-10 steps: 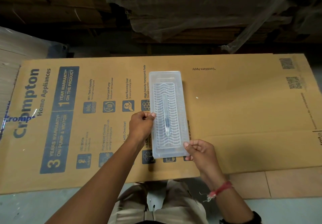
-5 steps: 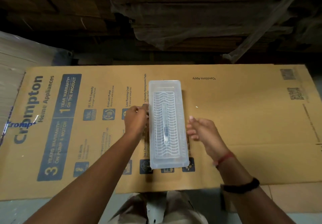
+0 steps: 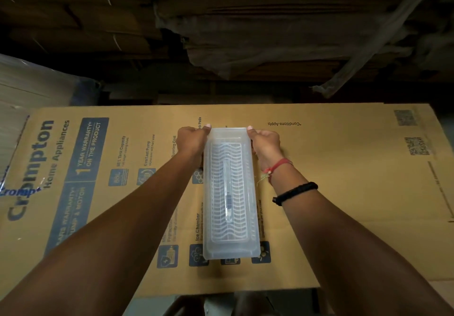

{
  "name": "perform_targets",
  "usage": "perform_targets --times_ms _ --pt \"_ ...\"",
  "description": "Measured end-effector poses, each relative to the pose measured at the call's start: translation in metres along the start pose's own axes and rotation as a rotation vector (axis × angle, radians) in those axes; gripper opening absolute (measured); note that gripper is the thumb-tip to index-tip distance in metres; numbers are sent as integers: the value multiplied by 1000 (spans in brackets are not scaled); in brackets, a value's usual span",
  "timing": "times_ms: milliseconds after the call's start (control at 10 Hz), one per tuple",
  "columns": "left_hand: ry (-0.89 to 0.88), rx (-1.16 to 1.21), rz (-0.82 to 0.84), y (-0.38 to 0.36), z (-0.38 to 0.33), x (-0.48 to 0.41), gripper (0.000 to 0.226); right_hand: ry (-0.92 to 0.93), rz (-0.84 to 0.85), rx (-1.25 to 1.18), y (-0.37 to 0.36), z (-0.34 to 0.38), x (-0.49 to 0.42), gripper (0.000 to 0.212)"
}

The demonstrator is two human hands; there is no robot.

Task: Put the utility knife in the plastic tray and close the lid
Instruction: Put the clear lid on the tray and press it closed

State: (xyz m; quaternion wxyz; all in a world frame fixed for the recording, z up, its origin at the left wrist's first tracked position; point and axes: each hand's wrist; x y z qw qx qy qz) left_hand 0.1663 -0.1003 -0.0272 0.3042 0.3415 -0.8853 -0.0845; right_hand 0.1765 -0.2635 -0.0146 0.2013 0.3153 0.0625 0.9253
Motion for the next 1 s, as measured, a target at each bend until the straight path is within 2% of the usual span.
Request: perform_targets --times_ms 400,500,600,700,800,900,1000 --pt "21 153 -34 -13 13 4 35 35 8 68 -14 -14 -18 34" --pt "16 169 -43 -11 13 4 37 30 -3 20 -14 -13 -14 23" --pt "-4 165 -26 -2 15 9 37 19 32 -36 -5 -11 -4 24" --pt "-67 112 -8 14 28 24 31 65 69 -15 12 -19 13 31" --pt "-134 108 -25 37 56 54 24 189 85 126 36 -44 42 21" --pt "-394 -30 -26 58 85 82 29 429 105 365 56 -77 72 34" --pt "-790 -279 -7 71 83 86 34 736 68 592 67 -91 93 61"
Point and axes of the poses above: each hand's wrist, its own x-axis away from the middle knuckle, its own y-axis out of the back of the hand, z = x × y, and after that the axes turned 12 degrees about -z, right-handed
